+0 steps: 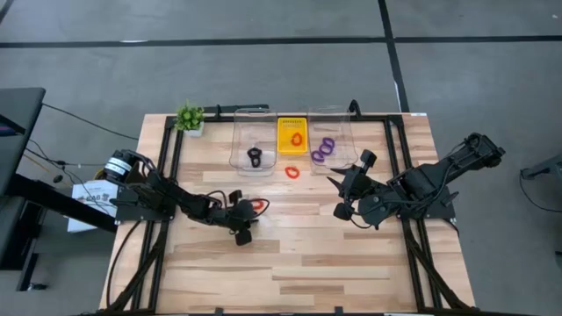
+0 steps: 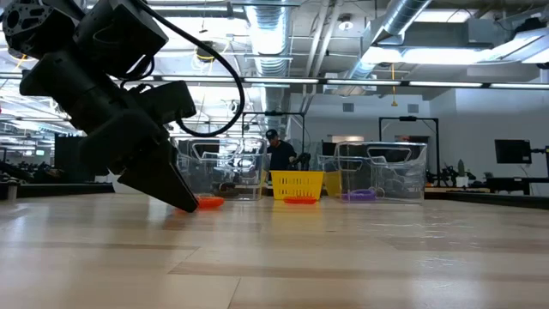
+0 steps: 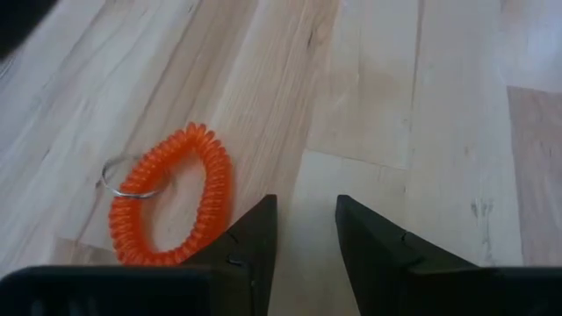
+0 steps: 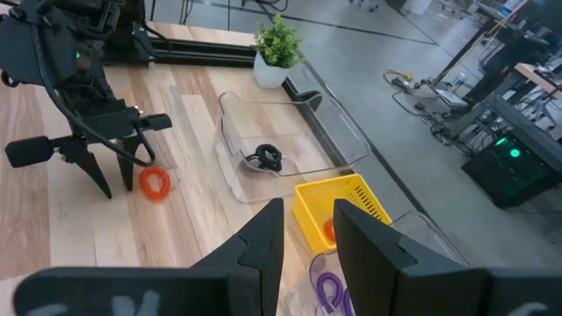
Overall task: Sort spring keychains
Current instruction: Put the bottom orange spring keychain into the yellow bin
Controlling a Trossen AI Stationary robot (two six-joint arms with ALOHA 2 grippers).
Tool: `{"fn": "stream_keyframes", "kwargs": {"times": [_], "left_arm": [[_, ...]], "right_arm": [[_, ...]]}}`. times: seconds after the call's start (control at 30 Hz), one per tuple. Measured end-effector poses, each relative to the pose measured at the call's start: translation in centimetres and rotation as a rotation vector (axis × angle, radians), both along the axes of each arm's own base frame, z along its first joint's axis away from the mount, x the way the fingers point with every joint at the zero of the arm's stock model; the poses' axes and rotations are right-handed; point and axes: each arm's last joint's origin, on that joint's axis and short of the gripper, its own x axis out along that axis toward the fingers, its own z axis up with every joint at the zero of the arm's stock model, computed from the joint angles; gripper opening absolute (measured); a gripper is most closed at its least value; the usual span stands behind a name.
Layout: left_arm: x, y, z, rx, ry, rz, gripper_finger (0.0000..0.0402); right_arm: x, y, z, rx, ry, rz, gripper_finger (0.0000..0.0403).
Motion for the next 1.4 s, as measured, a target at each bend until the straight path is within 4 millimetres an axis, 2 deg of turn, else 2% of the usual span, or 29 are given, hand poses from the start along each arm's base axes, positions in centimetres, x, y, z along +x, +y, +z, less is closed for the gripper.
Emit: {"fn": "stream_keyframes", "kwargs": {"times": [0.17, 0.37, 0.63, 0.77, 1.03, 1.27, 1.4], "left_arm": [[0.2, -0.8, 0.4, 0.042, -0.028, 0.001, 0.0117], [0.4, -1.9, 1.0, 0.214, -0.057, -0.025, 0.0117], [0.3, -1.7, 1.1, 0.277, -0.077, 0.026, 0.0117], [0.0, -1.1, 0.7, 0.300, -0.017, 0.038, 0.0117], [-0.4, 0.2, 0.0, 0.167, 0.046, 0.082, 0.0117], [-0.5, 0.6, -0.2, 0.113, 0.064, 0.085, 0.0116], [-0.5, 0.5, -0.2, 0.088, 0.062, 0.095, 0.0096]], "right_arm": [[0.0, 0.0, 0.0, 0.001, -0.001, 0.000, 0.0092], [0.0, 0.0, 0.0, 0.001, -0.001, 0.000, 0.0092], [0.0, 0.0, 0.0, 0.004, -0.007, 0.000, 0.0092], [0.0, 0.0, 0.0, 0.005, -0.007, 0.000, 0.0092], [0.0, 0.0, 0.0, 0.004, -0.007, 0.000, 0.0092], [0.0, 0.0, 0.0, 0.004, -0.007, 0.000, 0.0092], [0.0, 0.0, 0.0, 0.004, -0.007, 0.000, 0.0092]]}}
